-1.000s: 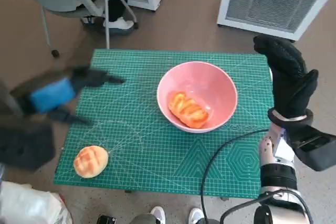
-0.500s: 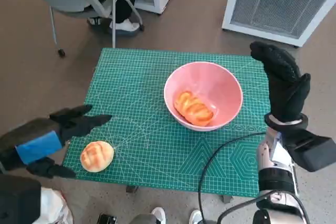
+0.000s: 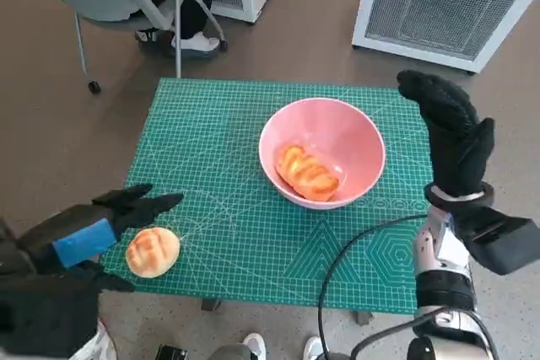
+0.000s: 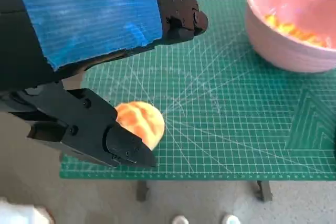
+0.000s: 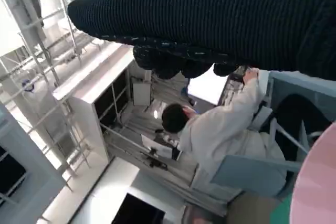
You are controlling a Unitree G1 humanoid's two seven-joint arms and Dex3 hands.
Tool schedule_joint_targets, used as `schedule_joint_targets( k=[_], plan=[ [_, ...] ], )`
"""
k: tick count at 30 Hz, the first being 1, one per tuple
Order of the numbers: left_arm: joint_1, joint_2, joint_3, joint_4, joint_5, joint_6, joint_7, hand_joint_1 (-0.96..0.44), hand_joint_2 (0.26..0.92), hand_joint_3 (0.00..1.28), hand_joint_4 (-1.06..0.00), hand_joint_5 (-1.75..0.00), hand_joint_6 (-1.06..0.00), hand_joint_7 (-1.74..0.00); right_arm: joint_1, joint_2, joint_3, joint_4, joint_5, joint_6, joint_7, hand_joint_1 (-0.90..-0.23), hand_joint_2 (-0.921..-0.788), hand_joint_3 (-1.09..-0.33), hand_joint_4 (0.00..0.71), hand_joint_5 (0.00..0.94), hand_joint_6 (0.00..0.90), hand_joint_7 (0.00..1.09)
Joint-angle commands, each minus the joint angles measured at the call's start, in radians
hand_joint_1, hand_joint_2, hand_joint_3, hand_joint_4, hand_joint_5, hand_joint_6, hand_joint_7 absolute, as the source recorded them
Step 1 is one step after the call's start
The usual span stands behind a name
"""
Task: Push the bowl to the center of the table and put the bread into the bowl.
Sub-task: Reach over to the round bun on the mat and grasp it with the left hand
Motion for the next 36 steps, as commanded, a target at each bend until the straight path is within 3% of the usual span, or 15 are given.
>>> schedule_joint_targets(
  k=[1,14,25,31,36],
  plan=[
    [-0.008,-0.017,-0.064,0.054,0.033,-0.014,0.037,-0.12,0.683,0.02,-0.03,0.0,-0.18,-0.01,0.007,-0.003,-0.003,0.018,0.015,0.015,0.016,-0.622,-0.921,-0.744,0.382,0.001,0.272,0.19],
    [-0.068,-0.035,-0.201,0.24,0.099,-0.062,0.09,-0.15,0.688,0.02,-0.04,0.0,-0.18,0.0,0.002,-0.007,-0.009,0.016,0.015,0.021,0.021,-0.613,-0.921,-0.744,0.382,0.001,0.276,0.18],
    [-0.097,-0.042,-0.28,0.319,0.162,-0.001,0.105,-0.11,0.704,0.02,-0.1,-0.01,-0.22,-0.02,-0.001,-0.009,-0.012,0.015,0.01,0.027,0.016,-0.619,-0.921,-0.742,0.383,0.001,0.279,0.17],
    [-0.102,-0.043,-0.31,0.339,0.193,0.004,0.111,-0.08,0.727,0.03,-0.23,-0.02,-0.36,-0.04,-0.001,-0.006,-0.011,0.015,0.005,0.025,0.013,-0.62,-0.921,-0.742,0.384,0.001,0.281,0.17],
    [-0.098,-0.053,-0.33,0.351,0.229,0.003,0.142,0.01,0.767,0.05,-0.48,-0.05,-0.57,-0.08,-0.005,-0.005,-0.011,0.021,0.0,0.021,0.011,-0.619,-0.921,-0.742,0.385,0.001,0.283,0.17]
  ],
)
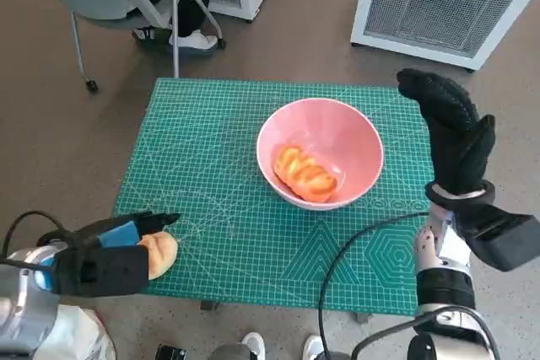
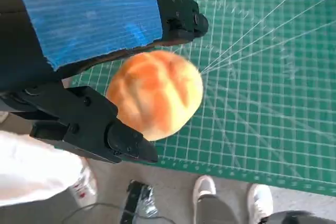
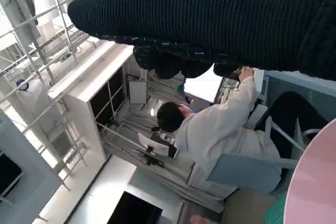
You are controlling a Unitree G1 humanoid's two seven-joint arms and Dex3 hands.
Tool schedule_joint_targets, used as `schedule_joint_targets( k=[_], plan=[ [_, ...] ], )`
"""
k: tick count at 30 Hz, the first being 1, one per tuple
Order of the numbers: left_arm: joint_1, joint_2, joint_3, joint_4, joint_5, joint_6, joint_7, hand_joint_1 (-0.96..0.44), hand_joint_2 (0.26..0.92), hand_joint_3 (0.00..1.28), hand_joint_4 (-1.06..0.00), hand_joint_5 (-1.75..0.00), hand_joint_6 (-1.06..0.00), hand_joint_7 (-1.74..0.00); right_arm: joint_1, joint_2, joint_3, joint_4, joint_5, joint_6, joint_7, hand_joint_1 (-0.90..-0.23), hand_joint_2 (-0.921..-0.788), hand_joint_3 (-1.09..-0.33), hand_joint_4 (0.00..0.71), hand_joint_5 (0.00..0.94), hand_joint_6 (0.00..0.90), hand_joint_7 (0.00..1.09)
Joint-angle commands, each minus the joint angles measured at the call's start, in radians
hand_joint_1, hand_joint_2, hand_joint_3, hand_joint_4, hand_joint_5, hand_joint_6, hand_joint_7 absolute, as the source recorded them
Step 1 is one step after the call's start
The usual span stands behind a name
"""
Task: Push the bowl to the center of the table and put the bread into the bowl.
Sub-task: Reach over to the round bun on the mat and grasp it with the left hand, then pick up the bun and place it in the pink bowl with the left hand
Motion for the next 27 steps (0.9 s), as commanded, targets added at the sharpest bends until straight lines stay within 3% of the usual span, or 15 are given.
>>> schedule_joint_targets(
  k=[1,3,4,5,8,13,18,27],
  plan=[
    [-0.002,-0.011,-0.021,0.012,0.044,-0.005,0.036,0.02,0.776,0.05,-0.55,-0.06,-0.62,-0.1,0.004,-0.004,0.0,0.017,0.001,0.008,-0.002,-0.619,-0.921,-0.742,0.385,0.001,0.283,0.17],
    [0.003,-0.013,-0.024,0.017,0.056,-0.02,0.054,0.03,0.792,0.06,-0.68,-0.09,-0.71,-0.15,0.002,-0.005,0.0,0.02,0.0,0.008,-0.001,-0.618,-0.921,-0.742,0.385,0.001,0.283,0.17],
    [0.006,-0.014,-0.024,0.019,0.06,-0.029,0.061,0.02,0.838,0.07,-0.7,-0.46,-0.65,-0.54,0.001,-0.005,-0.001,0.022,-0.001,0.007,0.0,-0.617,-0.921,-0.742,0.385,0.001,0.284,0.17],
    [0.008,-0.015,-0.022,0.02,0.06,-0.041,0.069,0.01,0.868,0.08,-0.69,-0.72,-0.61,-0.8,0.0,-0.006,-0.001,0.023,0.0,0.007,0.001,-0.616,-0.921,-0.742,0.385,0.001,0.284,0.16],
    [0.013,-0.015,-0.014,0.017,0.053,-0.066,0.077,0.01,0.891,0.09,-0.71,-1.05,-0.6,-1.01,-0.002,-0.005,-0.001,0.025,0.001,0.007,0.003,-0.614,-0.921,-0.741,0.386,0.001,0.286,0.16],
    [0.005,-0.006,0.018,0.013,0.006,-0.141,0.075,0.0,0.88,0.11,-0.72,-1.2,-0.67,-1.01,-0.006,-0.006,-0.002,0.032,0.001,0.007,0.004,-0.611,-0.921,-0.742,0.386,0.001,0.288,0.16],
    [-0.044,-0.009,0.052,0.033,-0.051,-0.224,0.074,0.0,0.872,0.11,-0.74,-1.23,-0.7,-0.98,-0.011,-0.008,-0.003,0.042,-0.001,0.002,0.005,-0.6,-0.921,-0.744,0.386,0.001,0.291,0.16],
    [-0.293,-0.067,0.067,0.113,-0.119,-0.318,0.103,0.0,0.871,0.11,-0.7,-1.26,-0.74,-0.94,-0.032,-0.011,-0.004,0.064,-0.004,-0.004,0.005,-0.598,-0.921,-0.747,0.386,0.001,0.294,0.15]
  ],
)
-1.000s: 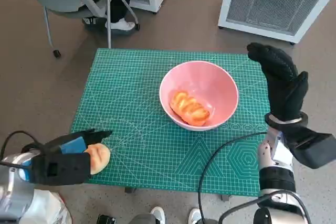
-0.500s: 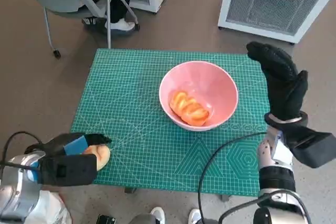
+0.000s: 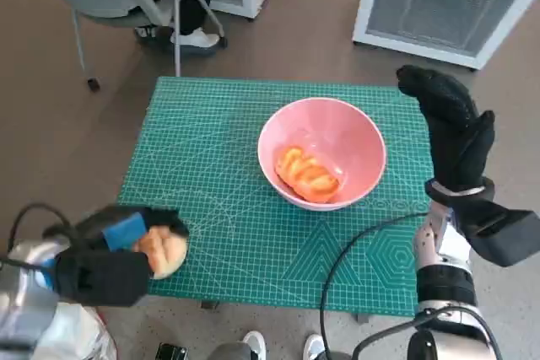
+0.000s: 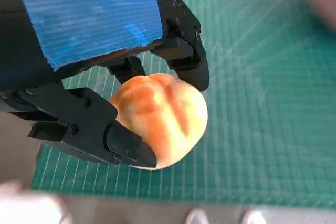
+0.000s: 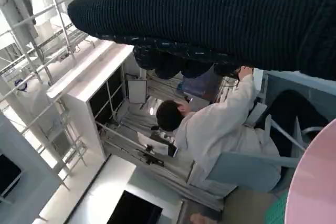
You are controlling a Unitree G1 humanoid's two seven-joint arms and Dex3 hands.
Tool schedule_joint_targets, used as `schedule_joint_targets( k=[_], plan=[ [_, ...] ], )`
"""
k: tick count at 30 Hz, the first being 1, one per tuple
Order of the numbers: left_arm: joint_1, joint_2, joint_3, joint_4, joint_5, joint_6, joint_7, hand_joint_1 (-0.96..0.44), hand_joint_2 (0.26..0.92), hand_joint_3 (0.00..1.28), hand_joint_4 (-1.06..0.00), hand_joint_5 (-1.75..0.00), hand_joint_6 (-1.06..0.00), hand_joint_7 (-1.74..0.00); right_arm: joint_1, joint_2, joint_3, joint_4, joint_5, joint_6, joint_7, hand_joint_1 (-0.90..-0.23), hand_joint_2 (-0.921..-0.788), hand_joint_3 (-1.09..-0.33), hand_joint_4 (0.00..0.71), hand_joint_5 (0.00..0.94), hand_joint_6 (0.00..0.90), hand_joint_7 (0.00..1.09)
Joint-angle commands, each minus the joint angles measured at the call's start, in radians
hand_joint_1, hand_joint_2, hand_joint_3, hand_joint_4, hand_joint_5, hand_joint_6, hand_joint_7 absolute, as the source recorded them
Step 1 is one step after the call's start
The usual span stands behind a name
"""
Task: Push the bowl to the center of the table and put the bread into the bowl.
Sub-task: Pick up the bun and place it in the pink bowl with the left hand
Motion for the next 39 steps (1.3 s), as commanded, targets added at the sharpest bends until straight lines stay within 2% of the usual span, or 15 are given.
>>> schedule_joint_targets(
  k=[1,11,16,23,26,30,35,39],
  plan=[
    [-0.175,-0.053,0.01,0.046,-0.033,-0.049,0.031,0.0,0.871,0.11,-0.7,-1.27,-0.74,-0.94,-0.007,-0.007,-0.001,0.023,0.001,0.001,0.005,-0.598,-0.921,-0.747,0.387,0.001,0.294,0.15],
    [-0.498,-0.208,-0.055,0.226,0.0,-0.146,0.129,0.0,0.873,0.1,-0.71,-1.24,-0.74,-0.96,-0.015,0.006,0.001,0.022,0.008,0.003,0.008,-0.621,-0.921,-0.742,0.389,0.002,0.295,0.15],
    [-0.645,-0.296,-0.108,0.352,0.039,-0.218,0.188,0.0,0.883,0.08,-0.72,-1.12,-0.72,-1.09,-0.013,0.011,0.003,0.011,0.011,0.004,0.006,-0.625,-0.921,-0.741,0.39,0.002,0.297,0.14],
    [-0.849,-0.422,-0.19,0.716,0.141,-0.431,0.365,0.0,0.904,0.04,-0.73,-1.1,-0.72,-1.09,-0.006,0.016,0.004,0.001,0.007,-0.002,-0.001,-0.62,-0.921,-0.74,0.39,0.001,0.299,0.14],
    [-0.913,-0.464,-0.219,0.855,0.173,-0.486,0.421,0.0,0.914,0.03,-0.74,-1.1,-0.69,-1.11,-0.001,0.016,0.004,-0.005,0.003,-0.006,-0.005,-0.618,-0.921,-0.741,0.39,0.001,0.299,0.14],
    [-0.978,-0.515,-0.255,1.002,0.211,-0.509,0.467,0.0,0.919,0.03,-0.73,-1.14,-0.68,-1.1,0.008,0.016,0.004,-0.013,-0.006,-0.013,-0.017,-0.618,-0.921,-0.741,0.391,0.001,0.3,0.14],
    [-1.042,-0.562,-0.29,1.141,0.233,-0.521,0.469,0.0,0.919,0.04,-0.7,-1.26,-0.7,-0.99,0.016,0.013,0.002,-0.021,-0.013,-0.017,-0.031,-0.618,-0.921,-0.742,0.391,0.001,0.3,0.14],
    [-1.077,-0.598,-0.307,1.227,0.243,-0.503,0.456,0.0,0.92,0.07,-0.68,-1.22,-0.64,-1.11,0.02,0.01,0.002,-0.028,-0.012,-0.013,-0.04,-0.624,-0.921,-0.742,0.391,0.001,0.299,0.14]
  ],
)
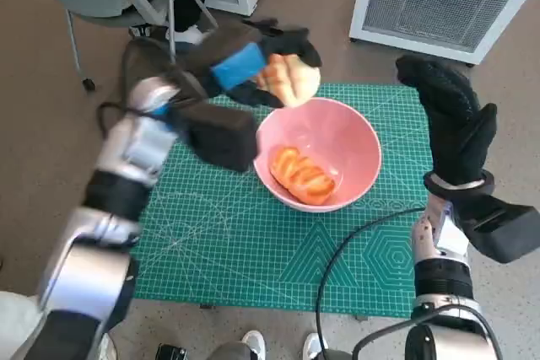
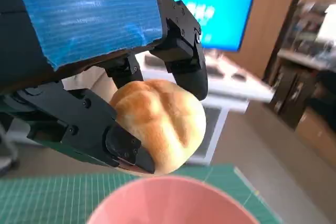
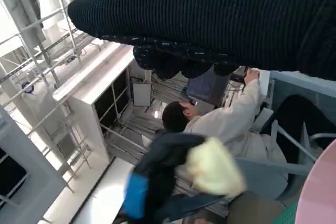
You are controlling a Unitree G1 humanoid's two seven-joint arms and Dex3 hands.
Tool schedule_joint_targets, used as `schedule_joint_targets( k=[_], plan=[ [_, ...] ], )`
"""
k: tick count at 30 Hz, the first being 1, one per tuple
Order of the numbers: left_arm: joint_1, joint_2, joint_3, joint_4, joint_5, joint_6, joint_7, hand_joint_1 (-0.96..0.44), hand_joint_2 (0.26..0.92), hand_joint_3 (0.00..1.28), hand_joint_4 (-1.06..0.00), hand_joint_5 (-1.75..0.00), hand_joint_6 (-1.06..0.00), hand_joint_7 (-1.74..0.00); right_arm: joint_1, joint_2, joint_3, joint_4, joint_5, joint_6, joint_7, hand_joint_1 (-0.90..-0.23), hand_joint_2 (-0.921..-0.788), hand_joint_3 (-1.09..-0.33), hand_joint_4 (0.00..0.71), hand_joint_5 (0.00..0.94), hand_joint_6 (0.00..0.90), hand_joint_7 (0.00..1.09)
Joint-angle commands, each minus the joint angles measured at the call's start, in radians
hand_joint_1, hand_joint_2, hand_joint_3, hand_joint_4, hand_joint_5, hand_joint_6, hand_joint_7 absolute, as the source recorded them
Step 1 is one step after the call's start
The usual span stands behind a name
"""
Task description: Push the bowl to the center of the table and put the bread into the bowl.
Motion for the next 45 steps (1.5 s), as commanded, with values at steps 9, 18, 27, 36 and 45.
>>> schedule_joint_targets(
  k=[9,18,27,36,45],
  plan=[
    [-0.083,-0.097,-0.052,0.149,0.016,0.15,-0.15,-0.25,0.909,0.03,-0.15,-0.13,-0.09,-0.46,0.049,-0.002,0.004,-0.026,-0.014,0.008,-0.041,-0.636,-0.921,-0.74,0.391,0.001,0.303,0.14],
    [-0.044,-0.091,-0.053,0.111,0.006,0.134,-0.189,-0.44,0.916,0.01,-0.01,0.0,-0.01,-0.34,0.057,-0.01,0.01,-0.05,-0.026,0.012,-0.071,-0.632,-0.921,-0.745,0.389,0.0,0.3,0.13],
    [0.013,-0.065,0.04,0.077,-0.126,0.067,-0.275,-0.53,0.921,0.05,0.0,0.0,0.0,-0.28,0.05,-0.013,0.012,-0.072,-0.03,0.017,-0.087,-0.618,-0.921,-0.748,0.388,0.0,0.298,0.13],
    [0.114,-0.058,0.234,-0.067,-0.407,0.124,-0.457,-0.55,0.921,0.09,0.0,0.0,-0.04,-0.26,0.047,-0.014,0.019,-0.118,-0.051,0.023,-0.12,-0.619,-0.921,-0.747,0.389,0.001,0.299,0.13],
    [0.323,-0.154,0.399,-0.343,-0.615,0.062,-0.314,-0.51,0.921,0.16,-0.17,-0.04,-0.21,-0.22,0.023,-0.019,0.026,-0.152,-0.066,0.03,-0.154,-0.623,-0.921,-0.741,0.393,0.002,0.304,0.14]
  ],
)
